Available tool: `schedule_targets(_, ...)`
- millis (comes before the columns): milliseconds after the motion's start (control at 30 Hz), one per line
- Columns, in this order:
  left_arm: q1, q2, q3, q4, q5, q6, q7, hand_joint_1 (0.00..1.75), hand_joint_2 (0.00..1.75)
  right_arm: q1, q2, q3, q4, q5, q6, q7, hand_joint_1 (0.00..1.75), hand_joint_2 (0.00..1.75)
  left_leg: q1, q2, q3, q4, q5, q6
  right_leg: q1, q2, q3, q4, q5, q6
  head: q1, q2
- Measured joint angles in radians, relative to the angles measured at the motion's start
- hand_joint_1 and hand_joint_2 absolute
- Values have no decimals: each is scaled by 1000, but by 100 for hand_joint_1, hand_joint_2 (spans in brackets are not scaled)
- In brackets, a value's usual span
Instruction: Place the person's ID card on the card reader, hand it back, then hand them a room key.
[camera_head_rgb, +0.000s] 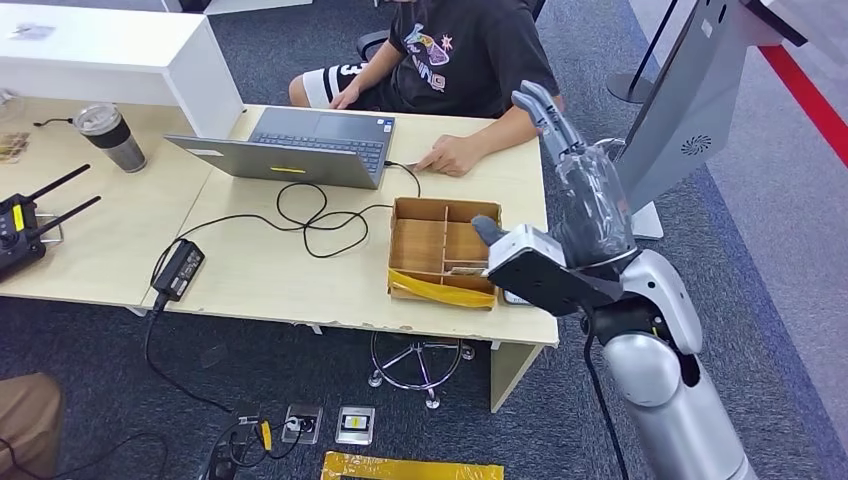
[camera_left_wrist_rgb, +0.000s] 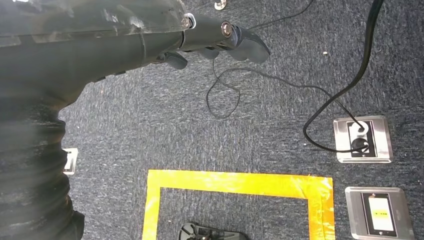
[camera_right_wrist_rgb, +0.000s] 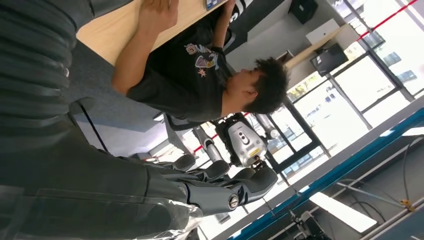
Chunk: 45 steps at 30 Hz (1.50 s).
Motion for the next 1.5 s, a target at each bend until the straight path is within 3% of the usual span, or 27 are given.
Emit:
schedule_targets(767, -1, -1, 0, 0, -1, 1, 0, 0, 175, -30, 21, 126, 111, 62, -24, -15, 0, 175, 0, 0, 0, 0, 0, 0, 0, 0, 0, 0, 0, 0, 0, 0)
schedule_targets(1067, -8, -2, 0, -2, -19, 2, 0, 0, 175, -97, 44, 171, 345, 186, -203, 9, 0, 175, 0, 0, 0, 0, 0, 0, 0, 0, 0, 0, 0, 0, 0, 0)
schedule_targets(1300, -12, -3, 0, -3, -26, 2, 0, 0, 175, -136, 61, 185, 508, 198, -241, 22, 0, 175, 0, 0, 0, 0, 0, 0, 0, 0, -1, 0, 0, 0, 0, 0)
schedule_targets(1500, -19, -4, 0, -3, -39, 2, 1, 0, 175, -188, 61, 178, 753, 211, -320, 71, 0, 175, 0, 0, -1, 0, 0, 0, 0, 0, -1, 0, 0, 0, 0, 0)
